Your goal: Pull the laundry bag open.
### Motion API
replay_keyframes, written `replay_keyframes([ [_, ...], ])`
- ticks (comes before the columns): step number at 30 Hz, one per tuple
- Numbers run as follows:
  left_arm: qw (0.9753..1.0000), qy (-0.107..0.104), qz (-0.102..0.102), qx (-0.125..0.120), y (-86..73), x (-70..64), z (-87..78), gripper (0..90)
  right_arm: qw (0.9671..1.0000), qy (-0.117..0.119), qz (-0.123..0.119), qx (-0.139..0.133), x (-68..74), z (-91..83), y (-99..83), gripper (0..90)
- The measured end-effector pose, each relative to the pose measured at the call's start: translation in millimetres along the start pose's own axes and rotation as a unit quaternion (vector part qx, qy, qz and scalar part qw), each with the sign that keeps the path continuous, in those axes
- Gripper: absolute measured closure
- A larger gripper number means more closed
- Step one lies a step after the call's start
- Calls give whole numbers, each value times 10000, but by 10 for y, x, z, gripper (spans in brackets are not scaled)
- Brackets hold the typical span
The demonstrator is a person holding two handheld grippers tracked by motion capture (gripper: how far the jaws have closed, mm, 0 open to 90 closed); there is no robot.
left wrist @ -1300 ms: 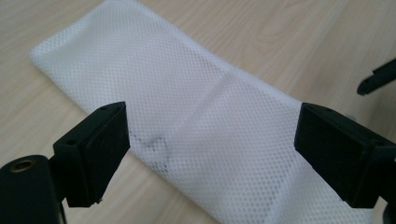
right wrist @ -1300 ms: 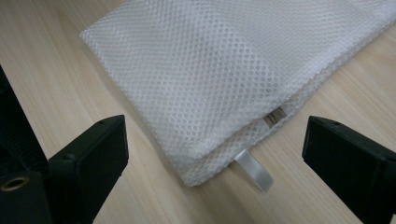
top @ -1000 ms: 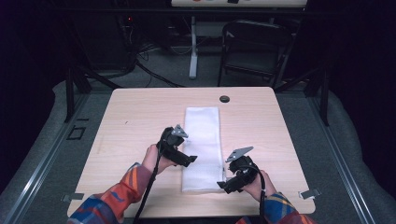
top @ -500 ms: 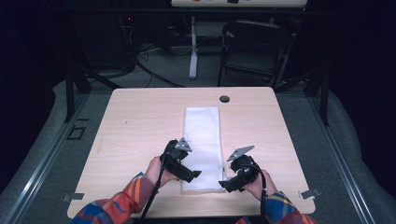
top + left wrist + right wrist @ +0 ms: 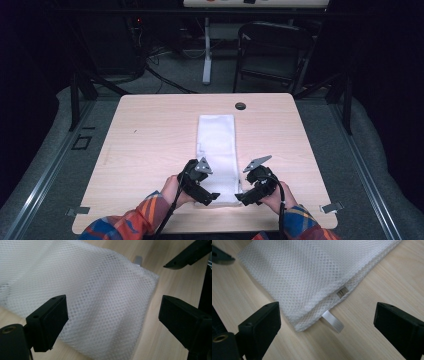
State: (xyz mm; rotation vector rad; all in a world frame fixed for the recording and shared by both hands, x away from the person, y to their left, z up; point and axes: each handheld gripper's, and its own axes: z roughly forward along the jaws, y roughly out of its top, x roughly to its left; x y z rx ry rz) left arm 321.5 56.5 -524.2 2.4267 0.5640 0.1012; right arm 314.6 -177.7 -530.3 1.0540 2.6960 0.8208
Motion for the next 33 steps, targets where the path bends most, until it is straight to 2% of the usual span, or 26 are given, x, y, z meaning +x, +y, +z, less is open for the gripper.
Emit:
replay_keyframes([
  [6, 9991, -157, 359, 154, 1, -153, 142, 166, 10000, 39, -11, 65, 5, 7, -7, 74],
  [10, 9975, -243, 593, 282, -1, -222, 222, 241, 9999, 4, -37, 127, 3, 7, -9, 94],
  [12, 9966, -194, 688, 411, -8, -242, 256, 300, 9999, 5, -46, 130, 2, 15, -10, 105],
  [14, 9958, -240, 724, 515, -23, -252, 288, 344, 9999, -7, -20, 165, 5, 25, -11, 111],
  [15, 9950, -173, 779, 597, -29, -258, 310, 387, 9998, -6, -25, 180, 6, 28, -11, 114],
  [21, 9946, -249, 678, 751, -60, -209, 366, 573, 9999, 20, -14, 163, 8, 46, -13, 141],
  [25, 9957, -326, 528, 681, -69, -147, 358, 682, 9998, -5, -20, 181, 11, 49, -13, 147],
  [26, 9960, -405, 460, 651, -73, -140, 364, 720, 9998, -2, -28, 191, 11, 48, -13, 149],
  [28, 9958, -378, 502, 671, -70, -136, 364, 751, 9997, -20, -70, 231, 7, 44, -11, 153],
  [33, 9962, -374, 458, 647, -71, -138, 364, 849, 9997, -24, -89, 235, 10, 40, -10, 174],
])
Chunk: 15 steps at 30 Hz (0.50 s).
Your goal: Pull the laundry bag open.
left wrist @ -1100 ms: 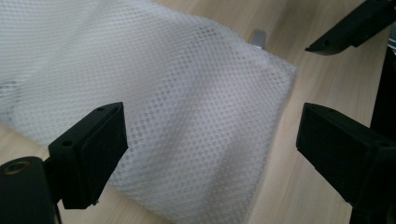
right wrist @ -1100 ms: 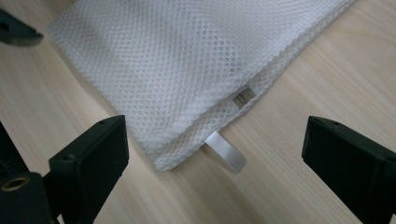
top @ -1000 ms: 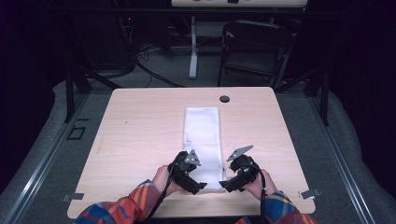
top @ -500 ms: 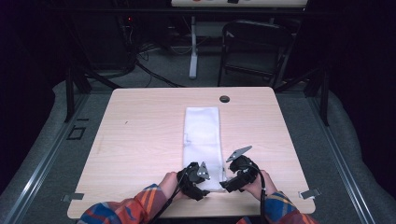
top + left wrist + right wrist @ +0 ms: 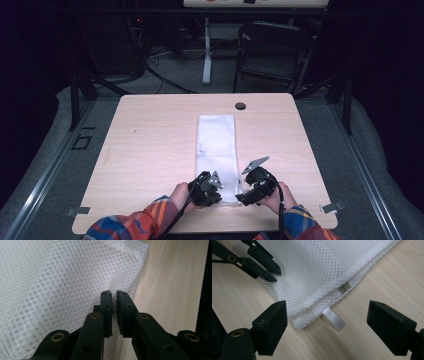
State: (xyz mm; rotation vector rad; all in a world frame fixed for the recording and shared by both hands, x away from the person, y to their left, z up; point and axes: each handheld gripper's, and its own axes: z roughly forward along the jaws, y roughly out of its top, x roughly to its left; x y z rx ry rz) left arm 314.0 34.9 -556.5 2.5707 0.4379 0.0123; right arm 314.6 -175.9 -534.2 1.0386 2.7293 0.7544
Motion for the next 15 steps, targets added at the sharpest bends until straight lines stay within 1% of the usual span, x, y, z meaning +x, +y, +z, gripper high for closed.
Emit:
replay_keyframes([
  [2, 10000, 0, -13, -15, -1, 6, -4, 866, 10000, -6, -6, -18, -1, 2, -1, 209],
  [4, 9999, 17, -26, -104, -2, 8, -23, 874, 10000, -47, 6, -41, 6, 6, -2, 260],
  [7, 9998, 37, -18, -205, 6, 12, -68, 881, 9999, -85, -57, -2, 11, -1, 1, 339],
  [10, 9994, 69, -54, -342, 8, 16, -138, 883, 9999, -64, -76, -22, 13, -1, -3, 451],
  [13, 9988, 105, -104, -468, 4, 32, -199, 883, 9999, -10, -141, 39, 12, -8, -2, 557],
  [14, 9986, 107, -122, -500, 1, 40, -219, 883, 9999, -9, -135, -1, 19, -1, -5, 607],
  [15, 9985, 111, -139, -519, 0, 43, -231, 883, 9998, -2, -182, 29, 18, -1, -2, 647],
])
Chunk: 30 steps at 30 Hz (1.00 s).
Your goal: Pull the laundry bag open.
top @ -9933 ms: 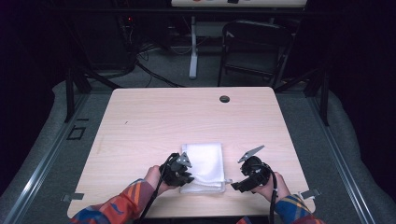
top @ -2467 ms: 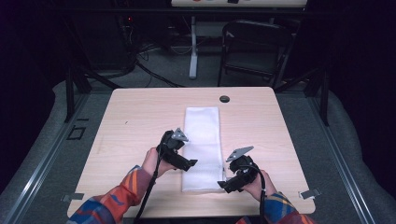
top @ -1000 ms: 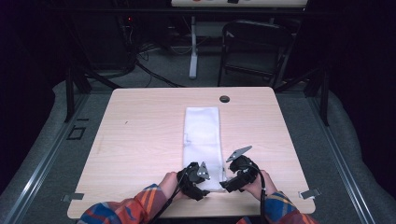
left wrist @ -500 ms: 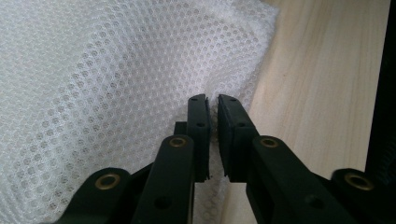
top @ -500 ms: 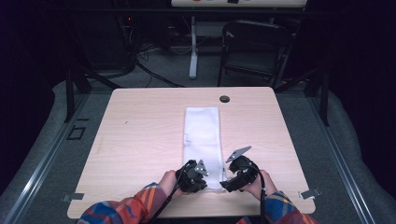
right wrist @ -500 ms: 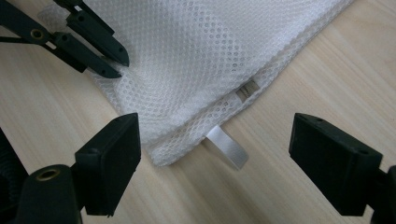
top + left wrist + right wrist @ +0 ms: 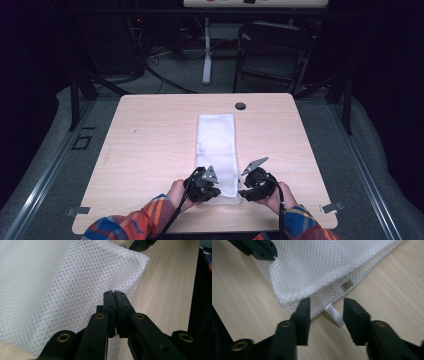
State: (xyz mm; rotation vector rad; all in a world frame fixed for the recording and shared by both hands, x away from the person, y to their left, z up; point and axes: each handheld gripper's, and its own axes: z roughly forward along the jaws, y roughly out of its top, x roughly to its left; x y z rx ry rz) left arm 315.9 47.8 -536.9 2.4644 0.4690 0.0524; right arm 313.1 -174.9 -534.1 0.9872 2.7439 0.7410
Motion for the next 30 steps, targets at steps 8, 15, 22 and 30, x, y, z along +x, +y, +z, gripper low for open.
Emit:
replay_keyframes([
  [8, 10000, 6, -1, 27, 4, 8, -1, 878, 9999, 82, -48, -38, 66, 161, 64, 867],
  [15, 9996, -88, 34, 249, -7, -14, 158, 776, 9998, 90, -77, 177, 82, 276, 60, 900],
  [22, 9993, 159, 47, 324, 40, -107, 295, 444, 9998, 140, -14, 113, 83, 311, 63, 900],
  [30, 9995, 247, 6, 178, 57, -108, 368, 536, 9999, 147, 2, 76, 87, 314, 59, 900],
])
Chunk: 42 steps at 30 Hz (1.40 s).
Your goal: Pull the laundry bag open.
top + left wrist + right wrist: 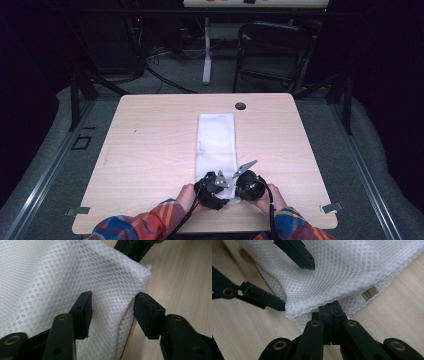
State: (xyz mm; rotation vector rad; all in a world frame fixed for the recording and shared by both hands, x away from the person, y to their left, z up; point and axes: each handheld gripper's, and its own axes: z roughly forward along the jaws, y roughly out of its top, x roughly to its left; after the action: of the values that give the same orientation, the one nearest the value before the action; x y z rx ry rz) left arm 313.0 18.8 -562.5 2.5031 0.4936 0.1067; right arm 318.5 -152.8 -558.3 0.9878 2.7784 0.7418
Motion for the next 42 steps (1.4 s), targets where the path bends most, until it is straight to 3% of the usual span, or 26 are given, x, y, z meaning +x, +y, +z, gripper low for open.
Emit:
replay_keyframes([
  [8, 10000, -39, 43, -78, 5, -3, -21, 765, 10000, -8, -67, 28, 15, -1, 6, 900],
  [15, 9997, -144, -43, -213, 4, 35, -69, 831, 10000, -22, 4, -56, 20, 12, -3, 900],
  [21, 9991, -245, -129, -308, 1, 66, -118, 846, 10000, 1, 6, -66, 14, 13, -5, 900],
  [22, 9992, -234, -125, -307, 2, 73, -128, 847, 10000, -11, -82, 40, 3, -2, 4, 900],
  [23, 9991, -236, -149, -319, 0, 75, -134, 850, 10000, 3, 11, -71, 14, 14, -5, 900],
  [24, 9992, -204, -129, -315, 1, 80, -145, 854, 10000, -10, -74, 50, 4, -3, 4, 900],
  [25, 9992, -174, -136, -332, 1, 85, -158, 857, 10000, -3, 8, -64, 14, 13, -4, 900],
  [28, 9990, -124, -163, -387, -1, 99, -193, 866, 10000, -5, 15, -73, 14, 15, -5, 900],
  [32, 9988, -49, -164, -448, -9, 140, -273, 876, 10000, -14, -86, 40, 1, -1, 4, 900],
  [42, 9969, 178, -412, -653, -93, 268, -491, 883, 10000, -3, -59, 30, 0, 2, 4, 900],
])
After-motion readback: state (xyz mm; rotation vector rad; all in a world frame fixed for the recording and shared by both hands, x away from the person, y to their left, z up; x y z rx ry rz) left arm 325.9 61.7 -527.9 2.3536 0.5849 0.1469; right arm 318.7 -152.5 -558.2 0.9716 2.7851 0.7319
